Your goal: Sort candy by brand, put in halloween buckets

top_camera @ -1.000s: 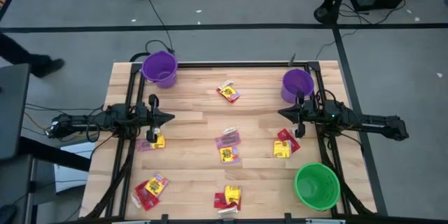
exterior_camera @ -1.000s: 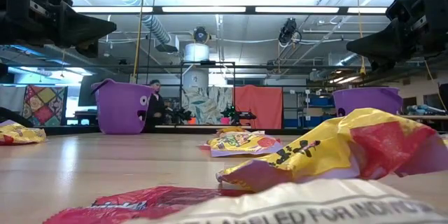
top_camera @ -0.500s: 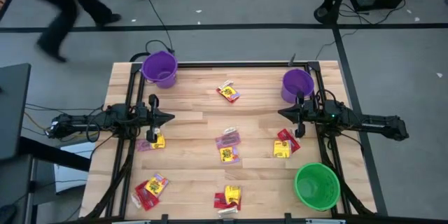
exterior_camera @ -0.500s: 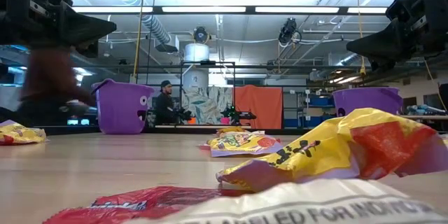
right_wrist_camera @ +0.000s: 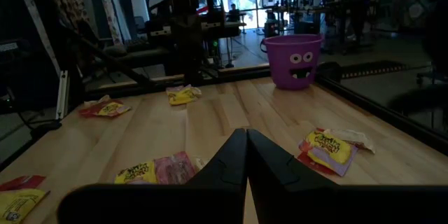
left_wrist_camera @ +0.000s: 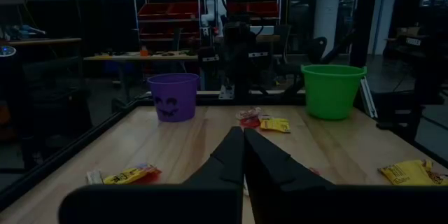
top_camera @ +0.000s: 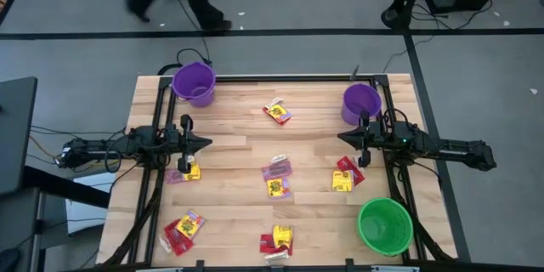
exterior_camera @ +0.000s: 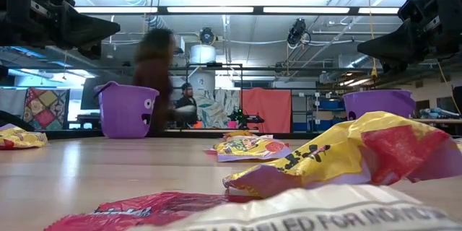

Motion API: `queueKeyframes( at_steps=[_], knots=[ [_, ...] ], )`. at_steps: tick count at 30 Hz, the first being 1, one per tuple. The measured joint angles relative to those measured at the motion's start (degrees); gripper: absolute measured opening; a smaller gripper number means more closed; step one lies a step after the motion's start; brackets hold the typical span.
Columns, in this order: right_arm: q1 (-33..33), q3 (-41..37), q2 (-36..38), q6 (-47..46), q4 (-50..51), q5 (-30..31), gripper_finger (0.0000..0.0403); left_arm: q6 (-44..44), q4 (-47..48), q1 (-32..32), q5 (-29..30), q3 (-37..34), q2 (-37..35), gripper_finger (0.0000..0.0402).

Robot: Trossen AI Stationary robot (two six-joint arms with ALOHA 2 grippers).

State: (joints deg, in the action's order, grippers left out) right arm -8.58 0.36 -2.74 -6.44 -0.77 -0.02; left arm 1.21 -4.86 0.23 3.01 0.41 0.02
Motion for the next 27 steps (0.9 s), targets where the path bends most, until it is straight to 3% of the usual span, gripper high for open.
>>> queueKeyframes(
  at_steps=[8,16,27],
  knots=[
    [0.0,0.0,0.0,0.0,0.0,0.0,0.0023,6.1,0.0,0.0,2.4,0.0,0.0,0.0012],
    [0.0,0.0,0.0,0.0,0.0,0.0,0.0023,5.9,0.0,0.0,2.9,0.0,0.0,0.0012],
    [-0.1,0.0,0.0,0.5,-0.9,1.9,0.0023,2.5,-10.6,0.0,3.0,0.0,0.3,0.0012]
  ],
)
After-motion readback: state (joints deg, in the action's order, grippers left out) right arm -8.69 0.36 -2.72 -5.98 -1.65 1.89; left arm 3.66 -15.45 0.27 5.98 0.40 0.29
